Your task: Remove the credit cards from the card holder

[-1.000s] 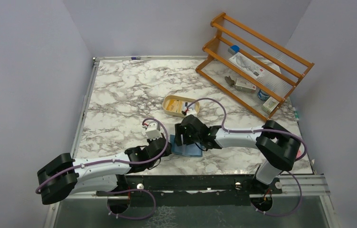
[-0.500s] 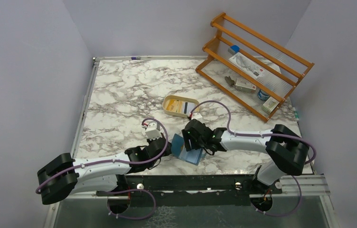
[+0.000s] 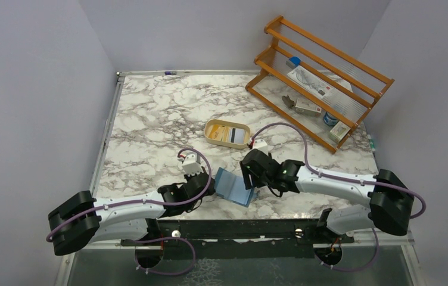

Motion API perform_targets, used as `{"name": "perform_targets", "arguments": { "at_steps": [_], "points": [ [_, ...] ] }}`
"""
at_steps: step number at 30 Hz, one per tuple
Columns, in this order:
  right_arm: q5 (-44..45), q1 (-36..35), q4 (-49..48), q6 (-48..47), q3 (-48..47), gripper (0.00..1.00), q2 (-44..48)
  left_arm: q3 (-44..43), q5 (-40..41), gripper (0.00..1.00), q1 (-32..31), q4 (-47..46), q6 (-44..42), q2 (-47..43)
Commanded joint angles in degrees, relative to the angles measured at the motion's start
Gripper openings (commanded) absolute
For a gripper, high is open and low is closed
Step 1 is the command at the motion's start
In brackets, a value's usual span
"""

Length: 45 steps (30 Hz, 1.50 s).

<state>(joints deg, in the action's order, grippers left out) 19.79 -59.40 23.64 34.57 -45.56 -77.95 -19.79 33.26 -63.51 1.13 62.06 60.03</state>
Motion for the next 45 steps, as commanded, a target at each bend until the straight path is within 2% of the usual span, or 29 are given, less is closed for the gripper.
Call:
{"name": "perform_targets", "arguments": {
  "at_steps": [1,8,15,22,27,38,45],
  "points": [
    [6.2,-0.5,7.1,2.1,-1.1,0.70,4.4,1.3,2.4,0.00,-0.2,-1.5,1.3,0.4],
    [10.3,-0.5,7.4,2.2,-3.0,0.70,9.9,2.1,2.6,0.00,-0.3,-1.6,2.4,0.9],
    [-3.6,-0.5,-12.3,-1.2,3.6,0.72,15.9,3.4,3.0,0.00,-0.3,-2.0,3.3,-0.3],
    [-5.2,-0.7,-11.8,-2.4,-3.9,0.73,-1.5,2.6,2.9,0.00,-0.4,-2.0,2.5,-1.3],
    [-4.1,-2.0,-12.9,-3.6,-8.5,0.73,-9.9,2.3,3.0,0.00,-0.6,-1.9,2.2,-1.8],
    [-1.3,-6.0,-11.5,-3.6,-14.5,0.72,-19.5,2.8,3.2,0.00,-0.7,-2.0,2.6,-2.0],
    [0.3,-7.2,-10.9,-2.4,-14.4,0.73,-22.7,3.7,3.6,0.00,-0.7,-1.7,2.6,-3.8]
  ]
}}
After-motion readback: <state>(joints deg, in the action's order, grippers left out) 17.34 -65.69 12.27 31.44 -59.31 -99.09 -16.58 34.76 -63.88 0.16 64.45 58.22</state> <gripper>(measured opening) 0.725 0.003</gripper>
